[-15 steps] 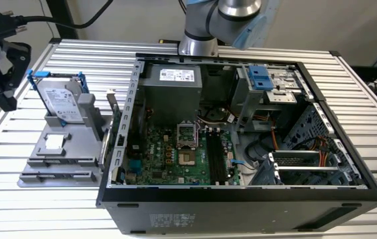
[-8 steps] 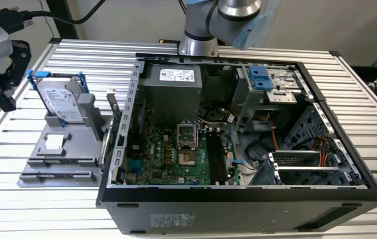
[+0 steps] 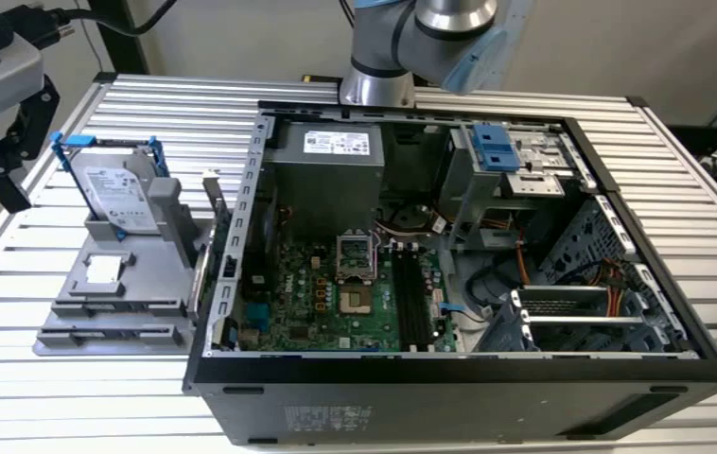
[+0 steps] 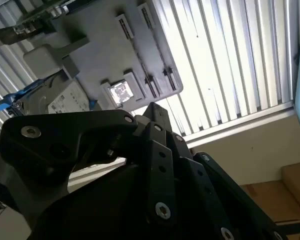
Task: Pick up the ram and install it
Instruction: 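Pick up the ram and move it above insertion slot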
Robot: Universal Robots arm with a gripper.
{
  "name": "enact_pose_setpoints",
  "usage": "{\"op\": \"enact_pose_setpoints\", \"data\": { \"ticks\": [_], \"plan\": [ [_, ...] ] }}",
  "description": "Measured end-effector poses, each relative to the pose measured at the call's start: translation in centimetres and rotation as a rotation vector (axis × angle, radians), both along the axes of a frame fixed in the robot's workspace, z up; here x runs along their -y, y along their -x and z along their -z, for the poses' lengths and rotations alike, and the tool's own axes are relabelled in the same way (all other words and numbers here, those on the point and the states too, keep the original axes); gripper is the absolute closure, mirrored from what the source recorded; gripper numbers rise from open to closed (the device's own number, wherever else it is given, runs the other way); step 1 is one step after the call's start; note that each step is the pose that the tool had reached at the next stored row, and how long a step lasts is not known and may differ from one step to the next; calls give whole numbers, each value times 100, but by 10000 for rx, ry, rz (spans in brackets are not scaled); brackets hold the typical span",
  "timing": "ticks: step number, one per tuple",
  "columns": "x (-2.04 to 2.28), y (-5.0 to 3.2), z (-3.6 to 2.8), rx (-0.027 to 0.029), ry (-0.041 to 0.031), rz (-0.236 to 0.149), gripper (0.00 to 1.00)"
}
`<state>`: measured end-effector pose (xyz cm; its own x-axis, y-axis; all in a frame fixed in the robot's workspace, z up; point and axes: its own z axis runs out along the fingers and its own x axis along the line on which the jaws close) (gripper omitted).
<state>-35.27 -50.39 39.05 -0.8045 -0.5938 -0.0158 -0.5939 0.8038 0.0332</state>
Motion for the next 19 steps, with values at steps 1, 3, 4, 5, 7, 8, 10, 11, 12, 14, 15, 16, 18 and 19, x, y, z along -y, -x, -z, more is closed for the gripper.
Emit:
{"op": "enact_pose_setpoints", "data": {
  "ticks": [1,3,4,5,7,8,10,11,12,14,15,16,18,19],
  "plan": [
    [0,0,0,0,0,-186,100],
    [0,0,0,0,0,-531,100],
    [0,0,0,1,0,-633,100],
    [0,0,0,0,0,-650,100],
    [0,0,0,0,1,-651,100],
    [0,0,0,0,0,-651,100],
    [0,0,0,0,1,-708,100],
    [0,0,0,0,2,-929,100],
    [0,0,0,0,3,-1075,100],
    [0,0,0,0,3,-1398,100],
    [0,0,0,0,3,-1560,100],
    [0,0,0,0,3,-1739,100],
    [0,0,0,0,3,-2098,100],
    [0,0,0,0,3,-2295,100]
  ]
}}
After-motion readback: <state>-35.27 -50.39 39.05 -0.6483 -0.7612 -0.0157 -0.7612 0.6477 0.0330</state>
